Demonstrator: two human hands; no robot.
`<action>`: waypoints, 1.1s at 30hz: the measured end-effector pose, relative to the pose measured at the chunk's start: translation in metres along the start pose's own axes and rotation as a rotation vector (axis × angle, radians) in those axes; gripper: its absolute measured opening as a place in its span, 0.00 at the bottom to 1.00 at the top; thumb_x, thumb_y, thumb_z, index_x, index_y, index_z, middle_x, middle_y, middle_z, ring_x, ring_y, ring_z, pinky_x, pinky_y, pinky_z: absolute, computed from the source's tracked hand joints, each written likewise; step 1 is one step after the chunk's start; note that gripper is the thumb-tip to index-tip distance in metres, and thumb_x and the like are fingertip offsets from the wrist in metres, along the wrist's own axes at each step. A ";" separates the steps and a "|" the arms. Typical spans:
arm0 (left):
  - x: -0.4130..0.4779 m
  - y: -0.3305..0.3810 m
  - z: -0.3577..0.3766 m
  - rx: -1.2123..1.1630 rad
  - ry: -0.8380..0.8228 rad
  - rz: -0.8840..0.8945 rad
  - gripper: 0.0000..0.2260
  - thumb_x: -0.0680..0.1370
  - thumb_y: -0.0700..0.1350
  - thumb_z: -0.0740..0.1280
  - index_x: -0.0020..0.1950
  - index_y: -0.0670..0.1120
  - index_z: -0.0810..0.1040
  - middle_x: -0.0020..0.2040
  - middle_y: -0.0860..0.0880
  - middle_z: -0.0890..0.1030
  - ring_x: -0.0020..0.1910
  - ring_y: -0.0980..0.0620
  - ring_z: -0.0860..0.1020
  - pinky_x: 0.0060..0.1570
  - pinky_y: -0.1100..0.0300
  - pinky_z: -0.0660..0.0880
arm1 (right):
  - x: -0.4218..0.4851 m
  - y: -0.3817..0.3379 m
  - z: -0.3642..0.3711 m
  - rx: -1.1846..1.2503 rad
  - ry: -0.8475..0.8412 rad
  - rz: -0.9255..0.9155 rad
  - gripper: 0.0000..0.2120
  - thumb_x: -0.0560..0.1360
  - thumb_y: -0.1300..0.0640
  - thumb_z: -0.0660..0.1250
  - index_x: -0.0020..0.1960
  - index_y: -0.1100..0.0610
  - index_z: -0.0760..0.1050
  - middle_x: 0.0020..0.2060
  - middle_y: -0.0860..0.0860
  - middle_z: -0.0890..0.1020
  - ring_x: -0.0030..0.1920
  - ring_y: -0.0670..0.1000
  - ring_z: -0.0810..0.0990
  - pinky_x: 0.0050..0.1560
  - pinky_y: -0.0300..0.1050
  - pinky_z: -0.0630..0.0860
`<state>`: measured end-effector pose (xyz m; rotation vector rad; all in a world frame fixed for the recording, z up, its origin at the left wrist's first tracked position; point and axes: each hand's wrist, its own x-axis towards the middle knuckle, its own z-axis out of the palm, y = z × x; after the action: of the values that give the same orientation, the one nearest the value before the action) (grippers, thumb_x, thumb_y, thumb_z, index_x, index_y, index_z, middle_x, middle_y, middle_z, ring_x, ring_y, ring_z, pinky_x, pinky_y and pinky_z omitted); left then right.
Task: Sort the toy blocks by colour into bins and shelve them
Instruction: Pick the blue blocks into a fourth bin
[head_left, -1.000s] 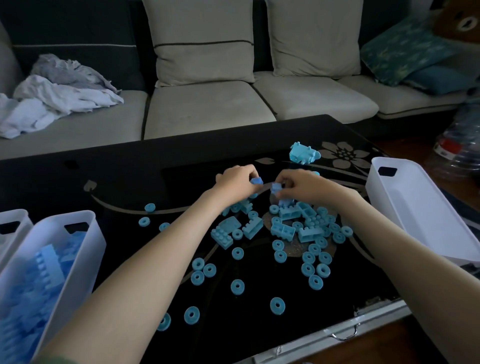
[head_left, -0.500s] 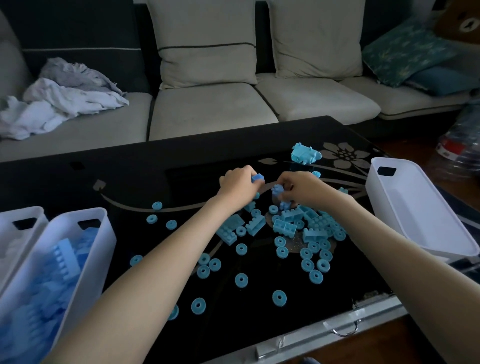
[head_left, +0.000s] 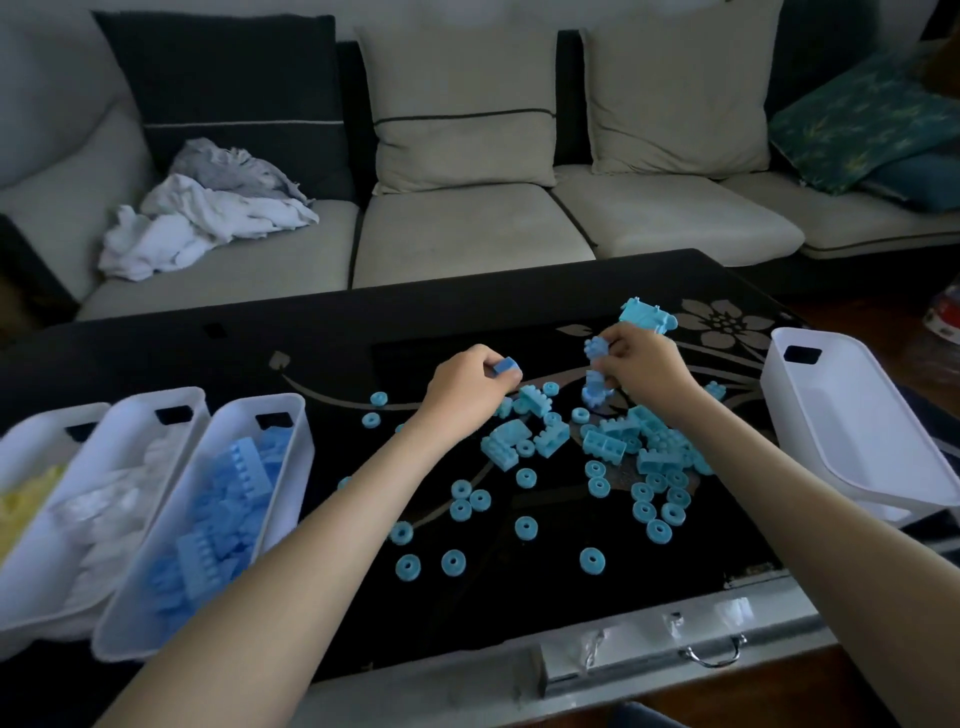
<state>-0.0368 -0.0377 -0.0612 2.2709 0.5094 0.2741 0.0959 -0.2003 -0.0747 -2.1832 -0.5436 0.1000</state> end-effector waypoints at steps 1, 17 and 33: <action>-0.009 -0.002 -0.012 0.030 0.020 0.015 0.10 0.79 0.52 0.63 0.56 0.50 0.76 0.50 0.55 0.77 0.46 0.59 0.75 0.42 0.64 0.72 | -0.003 -0.011 0.002 0.023 -0.002 -0.018 0.08 0.75 0.62 0.67 0.53 0.56 0.72 0.39 0.50 0.78 0.32 0.45 0.78 0.32 0.34 0.72; -0.139 -0.101 -0.171 0.703 0.127 -0.116 0.16 0.78 0.53 0.64 0.65 0.50 0.72 0.54 0.52 0.78 0.57 0.49 0.74 0.55 0.53 0.70 | -0.100 -0.191 0.172 0.502 -0.547 -0.086 0.12 0.73 0.68 0.66 0.57 0.64 0.73 0.40 0.55 0.77 0.36 0.50 0.78 0.43 0.41 0.80; -0.087 -0.053 -0.095 0.421 0.295 0.074 0.12 0.80 0.43 0.58 0.62 0.47 0.75 0.56 0.47 0.78 0.56 0.46 0.75 0.57 0.50 0.71 | -0.083 -0.124 0.103 -0.060 -0.530 -0.275 0.23 0.78 0.60 0.62 0.72 0.51 0.64 0.59 0.50 0.77 0.54 0.49 0.78 0.52 0.42 0.77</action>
<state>-0.1624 0.0183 -0.0393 2.6780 0.6870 0.5921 -0.0480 -0.0928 -0.0534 -2.1113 -1.1497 0.5273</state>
